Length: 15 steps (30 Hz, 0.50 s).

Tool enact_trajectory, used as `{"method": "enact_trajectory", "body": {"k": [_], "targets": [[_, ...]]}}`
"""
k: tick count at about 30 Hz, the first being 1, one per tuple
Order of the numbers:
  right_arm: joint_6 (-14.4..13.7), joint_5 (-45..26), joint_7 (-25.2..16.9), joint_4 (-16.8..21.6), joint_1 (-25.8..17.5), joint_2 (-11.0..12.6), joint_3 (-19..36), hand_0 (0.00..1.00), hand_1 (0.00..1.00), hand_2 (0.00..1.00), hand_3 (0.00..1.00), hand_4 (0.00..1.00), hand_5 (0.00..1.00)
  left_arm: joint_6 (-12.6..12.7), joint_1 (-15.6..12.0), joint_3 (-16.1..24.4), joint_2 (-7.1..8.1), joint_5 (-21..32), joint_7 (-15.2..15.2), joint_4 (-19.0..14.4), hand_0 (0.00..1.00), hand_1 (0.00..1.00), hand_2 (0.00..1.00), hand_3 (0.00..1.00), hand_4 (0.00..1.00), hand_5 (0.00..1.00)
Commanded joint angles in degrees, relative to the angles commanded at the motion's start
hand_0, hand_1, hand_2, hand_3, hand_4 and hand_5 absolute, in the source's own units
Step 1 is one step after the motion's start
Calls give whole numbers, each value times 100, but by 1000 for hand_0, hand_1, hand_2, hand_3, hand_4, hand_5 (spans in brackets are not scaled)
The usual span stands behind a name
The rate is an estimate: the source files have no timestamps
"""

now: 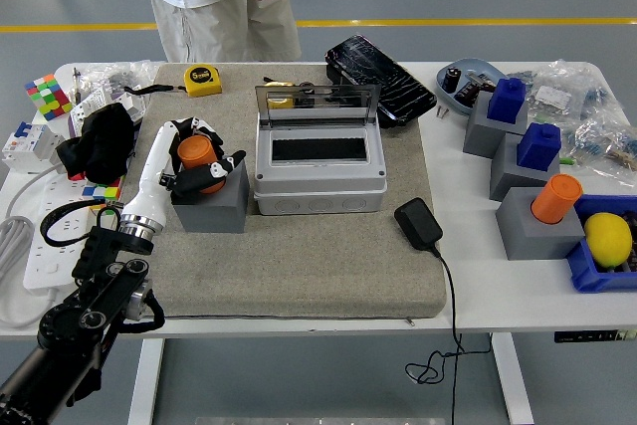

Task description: Fetch the battery,place it into the box,close the lid of the box

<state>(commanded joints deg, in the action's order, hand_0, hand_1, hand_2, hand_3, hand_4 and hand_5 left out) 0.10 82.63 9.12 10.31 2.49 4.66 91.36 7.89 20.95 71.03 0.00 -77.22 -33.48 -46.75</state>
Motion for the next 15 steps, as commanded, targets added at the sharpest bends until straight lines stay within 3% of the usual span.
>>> {"method": "enact_trajectory", "body": {"k": [8,15], "targets": [[-14,11,-17,0,-6,-3,22,643,644,672,562,973,501,15,7,-136,0,-34,-35,-292,183,178,216,295,809,2],[-28,-7,-42,0,15,5,12,643,644,671,562,973,501,82,209,-403,0,-440,162,-798,181,174,218,297,805,2]]}}
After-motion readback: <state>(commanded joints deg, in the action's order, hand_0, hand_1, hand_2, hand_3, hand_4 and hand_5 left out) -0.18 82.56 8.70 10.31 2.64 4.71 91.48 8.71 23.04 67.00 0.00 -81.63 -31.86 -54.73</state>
